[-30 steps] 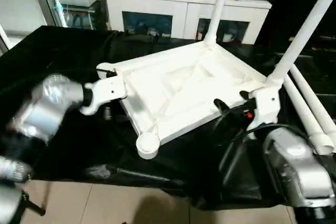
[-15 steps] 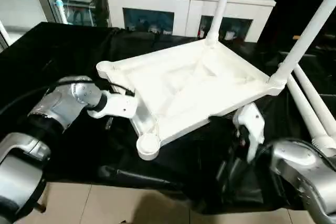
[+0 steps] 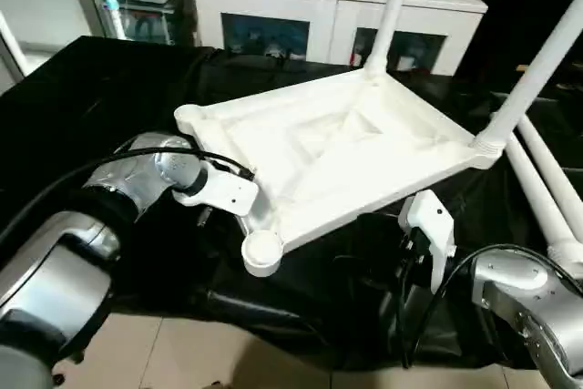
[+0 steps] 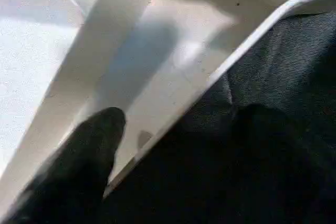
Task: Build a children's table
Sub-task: Rotate table base
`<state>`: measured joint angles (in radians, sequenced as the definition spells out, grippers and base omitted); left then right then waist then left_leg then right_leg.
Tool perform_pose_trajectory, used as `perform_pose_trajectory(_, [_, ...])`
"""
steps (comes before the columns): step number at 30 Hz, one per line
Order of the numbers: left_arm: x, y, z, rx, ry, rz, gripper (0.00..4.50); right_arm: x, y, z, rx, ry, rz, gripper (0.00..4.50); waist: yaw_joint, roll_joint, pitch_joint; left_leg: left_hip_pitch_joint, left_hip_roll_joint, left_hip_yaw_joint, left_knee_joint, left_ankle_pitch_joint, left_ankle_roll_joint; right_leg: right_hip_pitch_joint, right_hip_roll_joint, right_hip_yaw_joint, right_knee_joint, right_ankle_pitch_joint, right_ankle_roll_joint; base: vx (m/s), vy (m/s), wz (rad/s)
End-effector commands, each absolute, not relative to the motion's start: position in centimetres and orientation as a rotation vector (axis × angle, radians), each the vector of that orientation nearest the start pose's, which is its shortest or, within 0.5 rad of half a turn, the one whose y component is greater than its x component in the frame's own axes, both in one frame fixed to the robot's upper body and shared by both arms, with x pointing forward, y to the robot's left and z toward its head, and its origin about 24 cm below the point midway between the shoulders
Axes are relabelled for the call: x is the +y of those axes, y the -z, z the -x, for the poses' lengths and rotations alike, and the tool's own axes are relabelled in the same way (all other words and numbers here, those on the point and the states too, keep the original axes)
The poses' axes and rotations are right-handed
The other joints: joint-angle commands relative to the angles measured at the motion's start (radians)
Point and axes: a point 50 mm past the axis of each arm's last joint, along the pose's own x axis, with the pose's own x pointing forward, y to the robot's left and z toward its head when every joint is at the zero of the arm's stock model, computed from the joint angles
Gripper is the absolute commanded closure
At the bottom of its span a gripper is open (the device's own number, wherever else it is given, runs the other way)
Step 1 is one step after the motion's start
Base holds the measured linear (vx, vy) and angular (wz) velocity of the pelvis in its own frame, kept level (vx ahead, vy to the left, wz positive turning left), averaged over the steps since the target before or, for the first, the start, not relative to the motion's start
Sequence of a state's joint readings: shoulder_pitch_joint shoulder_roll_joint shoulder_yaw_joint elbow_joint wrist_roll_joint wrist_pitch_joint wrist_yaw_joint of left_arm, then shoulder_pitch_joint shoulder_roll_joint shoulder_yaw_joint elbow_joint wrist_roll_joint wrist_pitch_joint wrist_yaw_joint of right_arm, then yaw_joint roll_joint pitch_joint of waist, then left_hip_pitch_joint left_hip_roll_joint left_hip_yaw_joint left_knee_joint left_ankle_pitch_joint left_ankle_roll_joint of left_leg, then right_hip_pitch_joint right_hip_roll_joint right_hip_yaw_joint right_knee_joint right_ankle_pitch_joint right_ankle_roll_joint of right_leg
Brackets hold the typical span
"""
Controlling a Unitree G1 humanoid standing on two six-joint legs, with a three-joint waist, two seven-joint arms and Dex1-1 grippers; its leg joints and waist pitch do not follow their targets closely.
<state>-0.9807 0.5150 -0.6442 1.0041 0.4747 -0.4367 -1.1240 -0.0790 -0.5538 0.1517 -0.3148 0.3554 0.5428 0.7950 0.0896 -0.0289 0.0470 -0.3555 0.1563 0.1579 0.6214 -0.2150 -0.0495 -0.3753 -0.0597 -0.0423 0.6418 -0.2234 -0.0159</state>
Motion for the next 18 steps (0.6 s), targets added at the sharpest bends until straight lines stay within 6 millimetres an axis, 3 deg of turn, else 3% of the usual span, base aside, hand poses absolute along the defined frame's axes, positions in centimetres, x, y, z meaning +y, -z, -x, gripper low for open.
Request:
perform_pose_trajectory(1, [16.13, -8.66, -35.89, 0.544, 1.407, -1.438, 0.47, -15.25, -8.88, -23.21, 0.314, -1.031, 0.164, 0.30, 0.003, 0.001, -0.053, 0.012, 0.082, -0.027, -0.087, -0.149, 0.009, 0.043, -0.107, 0.057, -0.075, -0.027, -0.234, 0.000, 0.000, 0.00])
perform_pose_trajectory(6, [16.22, -8.48, -35.83, 0.576, 1.430, -1.442, 1.05, -15.03, -8.97, -22.99, 0.319, -1.059, 0.145, 0.30, 0.003, 0.001, -0.051, 0.013, 0.083, -0.030, -0.091, -0.173, 0.000, 0.043, -0.109, 0.058, -0.079, -0.077, -0.219, 0.000, 0.000, 0.00])
perform_pose_trajectory(10, [16.40, -8.44, -35.69, 0.607, 1.461, -1.431, 1.29, -14.83, -8.95, -22.73, 0.325, -1.080, 0.136, 0.30, 0.004, 0.008, -0.052, 0.012, 0.083, -0.030, -0.091, -0.160, -0.001, 0.043, -0.110, 0.058, -0.076, -0.038, -0.228, 0.000, 0.000, 0.00])
perform_pose_trajectory(18, [16.86, -8.50, -35.28, 0.681, 1.519, -1.398, 2.05, -14.93, -8.61, -22.49, 0.335, -1.073, 0.142, 0.30, 0.001, 0.006, -0.051, 0.012, 0.083, -0.028, -0.092, -0.154, 0.004, 0.046, -0.110, 0.058, -0.076, -0.008, -0.245, 0.000, 0.000, 0.00])
